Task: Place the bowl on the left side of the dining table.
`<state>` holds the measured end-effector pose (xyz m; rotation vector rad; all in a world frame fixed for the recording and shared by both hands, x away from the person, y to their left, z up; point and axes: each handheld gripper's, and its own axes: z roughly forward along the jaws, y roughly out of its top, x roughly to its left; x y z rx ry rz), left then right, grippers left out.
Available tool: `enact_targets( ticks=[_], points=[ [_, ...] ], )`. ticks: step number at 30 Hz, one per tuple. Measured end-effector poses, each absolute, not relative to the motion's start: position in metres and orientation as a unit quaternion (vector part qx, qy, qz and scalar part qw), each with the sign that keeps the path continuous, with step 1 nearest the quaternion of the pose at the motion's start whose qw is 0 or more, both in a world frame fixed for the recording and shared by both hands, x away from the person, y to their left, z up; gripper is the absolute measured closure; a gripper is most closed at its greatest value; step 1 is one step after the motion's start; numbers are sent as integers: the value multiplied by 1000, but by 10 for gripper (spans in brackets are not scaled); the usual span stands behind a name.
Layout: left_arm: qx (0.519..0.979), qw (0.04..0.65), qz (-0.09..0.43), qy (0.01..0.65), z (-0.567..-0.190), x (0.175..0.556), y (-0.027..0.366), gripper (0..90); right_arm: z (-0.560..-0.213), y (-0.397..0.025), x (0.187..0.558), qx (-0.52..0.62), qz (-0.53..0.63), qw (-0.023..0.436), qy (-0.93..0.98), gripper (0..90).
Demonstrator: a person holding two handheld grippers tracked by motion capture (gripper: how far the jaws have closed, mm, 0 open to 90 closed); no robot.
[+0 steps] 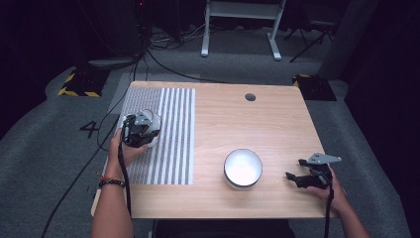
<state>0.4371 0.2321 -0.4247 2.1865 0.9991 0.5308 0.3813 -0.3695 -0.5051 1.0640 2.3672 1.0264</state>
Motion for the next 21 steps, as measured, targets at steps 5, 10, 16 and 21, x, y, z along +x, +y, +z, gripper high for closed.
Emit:
enact_targets(
  ticks=[5, 10, 16, 21],
  points=[
    [835, 323, 206, 394, -428, 440, 241, 784, -505, -370, 381, 375, 362, 174, 835, 156],
    [833, 316, 208, 405, -431, 443, 246, 783, -505, -370, 381, 376, 362, 174, 835, 156],
    [833, 299, 215, 413, -435, 446, 249, 784, -505, -370, 381, 375, 362, 174, 835, 156],
    [834, 282, 221, 419, -439, 449, 252, 784, -505, -370, 381, 376, 362, 174, 835, 156]
  ],
)
